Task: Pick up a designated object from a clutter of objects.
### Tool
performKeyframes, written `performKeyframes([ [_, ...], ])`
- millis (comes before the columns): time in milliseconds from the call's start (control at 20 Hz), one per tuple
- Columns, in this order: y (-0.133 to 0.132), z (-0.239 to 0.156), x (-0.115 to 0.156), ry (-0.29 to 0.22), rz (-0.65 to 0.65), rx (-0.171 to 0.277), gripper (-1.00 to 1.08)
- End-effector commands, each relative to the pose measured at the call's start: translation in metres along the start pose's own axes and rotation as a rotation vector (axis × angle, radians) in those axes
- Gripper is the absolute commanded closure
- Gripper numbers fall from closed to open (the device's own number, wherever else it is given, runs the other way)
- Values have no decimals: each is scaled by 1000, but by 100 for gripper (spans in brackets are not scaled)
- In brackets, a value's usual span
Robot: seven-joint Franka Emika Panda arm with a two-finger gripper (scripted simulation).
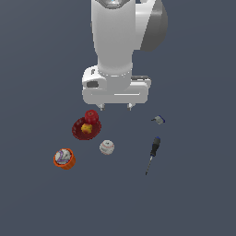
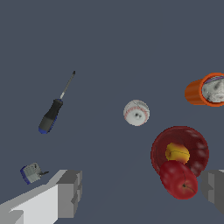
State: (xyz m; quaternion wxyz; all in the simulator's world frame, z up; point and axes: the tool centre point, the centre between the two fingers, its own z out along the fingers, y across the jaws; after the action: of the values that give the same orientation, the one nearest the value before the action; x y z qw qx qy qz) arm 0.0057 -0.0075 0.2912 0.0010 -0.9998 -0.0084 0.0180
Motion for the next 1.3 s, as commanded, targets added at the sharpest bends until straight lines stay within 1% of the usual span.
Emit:
performKeyframes([
  [0,9,5,7,1,9,3,-92],
  [200,29,16,24,5,27,9,-92],
  [350,51,28,38,8,44,13,-92],
  [500,77,43,54,13,65,16,-92],
  [800,139,82,81,23,109,16,-92],
  [1050,185,113,93,30,138,11,-92],
  [1250,212,132,98,33,154,7,-92],
])
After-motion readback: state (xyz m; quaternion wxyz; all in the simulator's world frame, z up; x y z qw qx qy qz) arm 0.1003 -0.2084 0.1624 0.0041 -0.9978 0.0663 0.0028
